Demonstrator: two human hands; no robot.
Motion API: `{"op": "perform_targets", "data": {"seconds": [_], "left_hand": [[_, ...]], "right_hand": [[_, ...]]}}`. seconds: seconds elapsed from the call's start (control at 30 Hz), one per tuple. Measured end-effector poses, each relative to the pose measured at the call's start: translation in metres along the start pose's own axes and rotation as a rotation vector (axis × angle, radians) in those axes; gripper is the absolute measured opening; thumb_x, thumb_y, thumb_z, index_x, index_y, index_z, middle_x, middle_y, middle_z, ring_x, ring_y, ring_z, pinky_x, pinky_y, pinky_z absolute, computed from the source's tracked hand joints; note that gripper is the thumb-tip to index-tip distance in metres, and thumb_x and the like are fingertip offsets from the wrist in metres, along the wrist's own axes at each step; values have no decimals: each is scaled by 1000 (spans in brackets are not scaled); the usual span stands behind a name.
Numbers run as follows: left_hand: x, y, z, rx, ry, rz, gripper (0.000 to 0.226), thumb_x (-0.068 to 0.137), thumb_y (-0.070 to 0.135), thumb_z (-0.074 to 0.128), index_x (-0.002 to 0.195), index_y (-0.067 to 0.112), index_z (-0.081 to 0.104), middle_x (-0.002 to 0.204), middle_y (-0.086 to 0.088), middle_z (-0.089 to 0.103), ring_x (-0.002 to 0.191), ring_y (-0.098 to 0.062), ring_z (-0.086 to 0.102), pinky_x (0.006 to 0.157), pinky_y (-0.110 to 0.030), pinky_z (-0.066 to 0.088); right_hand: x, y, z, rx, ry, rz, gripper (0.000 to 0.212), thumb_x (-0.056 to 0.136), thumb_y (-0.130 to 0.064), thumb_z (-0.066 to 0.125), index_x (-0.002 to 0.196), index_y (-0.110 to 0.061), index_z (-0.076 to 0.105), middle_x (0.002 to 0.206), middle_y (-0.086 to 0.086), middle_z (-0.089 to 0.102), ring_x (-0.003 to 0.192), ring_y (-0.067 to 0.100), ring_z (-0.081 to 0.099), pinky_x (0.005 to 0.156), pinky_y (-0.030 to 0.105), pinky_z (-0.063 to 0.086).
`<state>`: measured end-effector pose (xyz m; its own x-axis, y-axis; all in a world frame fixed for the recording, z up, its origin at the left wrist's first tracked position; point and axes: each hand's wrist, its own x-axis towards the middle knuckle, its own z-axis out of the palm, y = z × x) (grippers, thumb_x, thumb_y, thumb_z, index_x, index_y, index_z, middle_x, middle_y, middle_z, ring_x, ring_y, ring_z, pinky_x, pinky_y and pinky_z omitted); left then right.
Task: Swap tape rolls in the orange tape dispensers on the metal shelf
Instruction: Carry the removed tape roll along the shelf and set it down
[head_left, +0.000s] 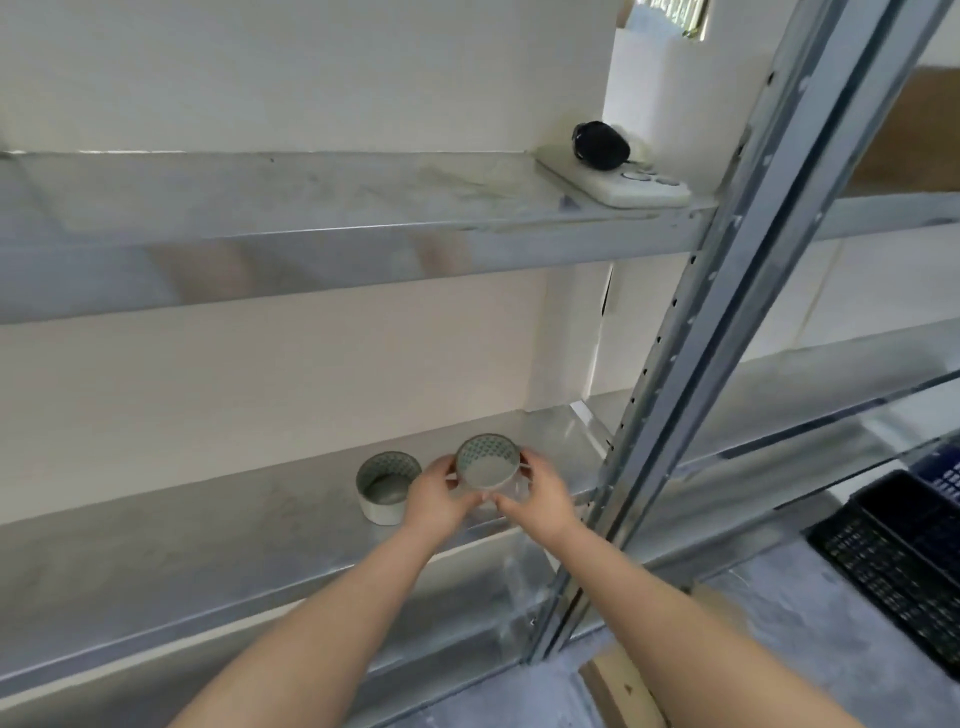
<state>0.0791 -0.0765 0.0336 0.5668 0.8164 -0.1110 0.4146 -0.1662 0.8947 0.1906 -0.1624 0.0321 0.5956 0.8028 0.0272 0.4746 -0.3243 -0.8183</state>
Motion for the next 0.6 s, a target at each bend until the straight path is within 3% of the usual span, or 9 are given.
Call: {"op": "perform_targets", "data": {"seconds": [0.13, 0.23, 0.37, 0.47, 0.53, 0.6], "left_hand": [[18, -4, -6, -15, -88, -37, 54, 79, 12, 67, 129, 11, 48, 122, -4, 59, 106, -14, 55, 89, -26, 44], [27, -9, -8, -16, -212, -78, 60, 81, 4, 58, 135, 16, 37, 133, -5, 55, 120, -19, 52, 103, -38, 44], [34, -15, -2, 8, -296, -119, 62, 74, 4, 57, 131, 18, 37, 121, -7, 60, 114, -30, 57, 93, -37, 48], [36, -16, 5, 20, -292, -116, 62, 74, 8, 60, 131, 18, 36, 109, -4, 58, 110, -31, 58, 80, -32, 46], [37, -15, 7, 39, -295, -121, 65, 75, 12, 62, 133, 17, 33, 111, -3, 57, 100, -23, 58, 80, -30, 46], [36, -14, 8, 56, -280, -135, 72, 77, 15, 64, 139, 14, 27, 124, -6, 55, 106, -22, 57, 88, -33, 47]], "right_hand": [[24, -2, 10, 59, 4, 37, 46, 69, -9, 72, 112, -8, 55, 111, 10, 63, 101, 21, 59, 83, 23, 45], [33, 0, 17, 108, -4, 113, 45, 70, -3, 68, 113, -3, 54, 113, 16, 63, 105, 27, 59, 87, 28, 47], [34, 12, 22, 172, -34, 178, 44, 71, 1, 64, 113, -3, 53, 114, 19, 63, 106, 32, 60, 95, 47, 49], [33, 20, 22, 221, -55, 214, 49, 73, 0, 64, 119, -7, 50, 117, 16, 62, 109, 29, 59, 98, 46, 48], [32, 21, 21, 231, -75, 237, 51, 72, 0, 66, 120, -8, 48, 119, 15, 62, 112, 28, 58, 100, 44, 47], [31, 19, 20, 225, -91, 248, 54, 71, -1, 68, 121, -7, 47, 120, 15, 61, 114, 29, 57, 100, 44, 47]]}}
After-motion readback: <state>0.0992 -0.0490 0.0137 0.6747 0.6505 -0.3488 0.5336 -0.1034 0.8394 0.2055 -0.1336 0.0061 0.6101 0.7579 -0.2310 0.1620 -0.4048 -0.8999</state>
